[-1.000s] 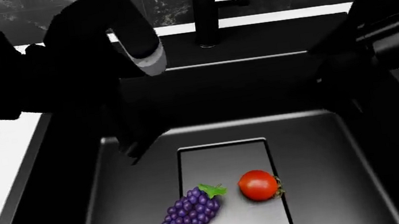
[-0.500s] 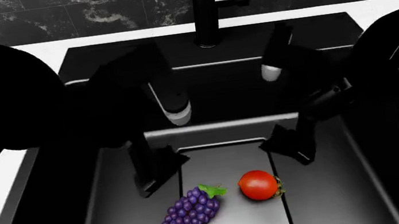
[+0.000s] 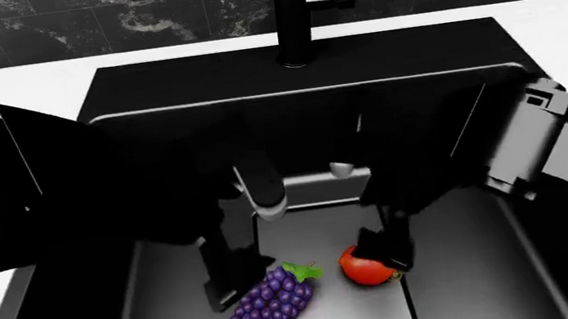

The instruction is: Pick up the fruits and vegetables and place them in the sink. Turn on the sink faucet to wash them. Then turn the sink off and put them in the tray.

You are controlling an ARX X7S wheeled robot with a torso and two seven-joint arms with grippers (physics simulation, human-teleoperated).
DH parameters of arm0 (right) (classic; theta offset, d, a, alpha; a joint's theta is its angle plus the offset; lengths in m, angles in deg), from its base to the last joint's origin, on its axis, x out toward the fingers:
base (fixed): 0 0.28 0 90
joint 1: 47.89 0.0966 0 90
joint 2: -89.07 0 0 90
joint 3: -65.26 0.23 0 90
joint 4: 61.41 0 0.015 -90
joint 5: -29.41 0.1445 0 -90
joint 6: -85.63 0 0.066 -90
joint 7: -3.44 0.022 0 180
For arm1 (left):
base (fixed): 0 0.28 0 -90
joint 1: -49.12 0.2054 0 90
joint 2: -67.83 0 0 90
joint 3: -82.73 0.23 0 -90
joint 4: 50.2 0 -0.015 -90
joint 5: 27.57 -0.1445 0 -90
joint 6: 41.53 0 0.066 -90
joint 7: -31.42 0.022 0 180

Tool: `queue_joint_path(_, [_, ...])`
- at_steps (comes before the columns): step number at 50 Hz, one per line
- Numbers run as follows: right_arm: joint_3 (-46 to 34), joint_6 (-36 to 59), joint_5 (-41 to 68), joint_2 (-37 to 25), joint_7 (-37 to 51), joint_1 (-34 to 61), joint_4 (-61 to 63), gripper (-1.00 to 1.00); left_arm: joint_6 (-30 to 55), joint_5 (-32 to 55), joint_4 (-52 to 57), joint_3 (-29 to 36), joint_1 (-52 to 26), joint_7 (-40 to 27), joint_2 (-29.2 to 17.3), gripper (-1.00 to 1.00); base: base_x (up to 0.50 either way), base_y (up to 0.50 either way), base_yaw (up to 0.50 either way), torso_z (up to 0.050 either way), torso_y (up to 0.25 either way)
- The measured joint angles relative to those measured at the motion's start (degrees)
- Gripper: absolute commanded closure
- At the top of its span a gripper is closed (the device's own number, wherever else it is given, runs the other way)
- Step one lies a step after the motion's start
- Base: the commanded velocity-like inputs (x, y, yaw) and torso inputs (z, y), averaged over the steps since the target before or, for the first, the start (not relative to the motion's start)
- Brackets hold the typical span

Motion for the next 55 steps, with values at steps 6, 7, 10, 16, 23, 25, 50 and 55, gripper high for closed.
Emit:
queue_joint_path(6, [-1.4,-1.3,-1.4,1.8,-0.9,-1.1,-1.7,-1.00,-0.3,0.0,0.2,0.2,0.7,-0.4,-0.1,-1.00,0.00,0.00,0.00,0.000,0.000])
queue_joint_path(7, [-1.7,-1.4,-1.6,1.9,-0.9,-1.3,-1.8,-1.00,-0.3,0.0,0.2,0.3,0.8,-0.5,-0.2,-1.00,0.00,0.00,0.00,0.000,0.000])
queue_joint_path(10, [-2.4,-1.7,-2.0,2.2,-1.1,-1.9,-1.7,-1.00,-0.4,0.1,0.3,0.4,1.0,-0.7,-0.2,-1.00,0.00,0.00,0.00,0.000,0.000])
queue_joint_path(16, [-3.7,-1.5,-2.4,2.1,-1.4,-2.7,-0.6,-1.00,-0.5,0.2,0.5,0.5,1.3,-1.0,-0.3,-1.00,0.00,0.00,0.00,0.000,0.000])
queue_joint_path(23, [-5.3,-0.7,-2.5,1.7,-1.7,-3.5,1.0,-1.00,-0.7,0.1,0.6,0.8,1.5,-1.2,-0.4,-1.00,0.00,0.00,0.00,0.000,0.000])
queue_joint_path(25, [-5.6,-0.7,-2.8,1.6,-1.8,-3.6,1.2,-1.00,-0.8,0.1,0.6,0.9,1.6,-1.2,-0.4,-1.00,0.00,0.00,0.00,0.000,0.000])
queue_joint_path(50, [-6.3,-0.9,-3.7,1.3,-0.6,-3.3,1.4,1.00,-1.8,-0.7,0.0,1.7,2.1,-1.2,-0.3,-1.00,0.00,0.00,0.00,0.000,-0.001])
queue_joint_path(55, [-4.8,0.3,-2.6,-0.9,0.5,-1.4,4.4,1.00,-2.6,-1.7,-0.6,2.5,2.6,-0.9,0.3,-1.00,0.00,0.00,0.00,0.000,0.000])
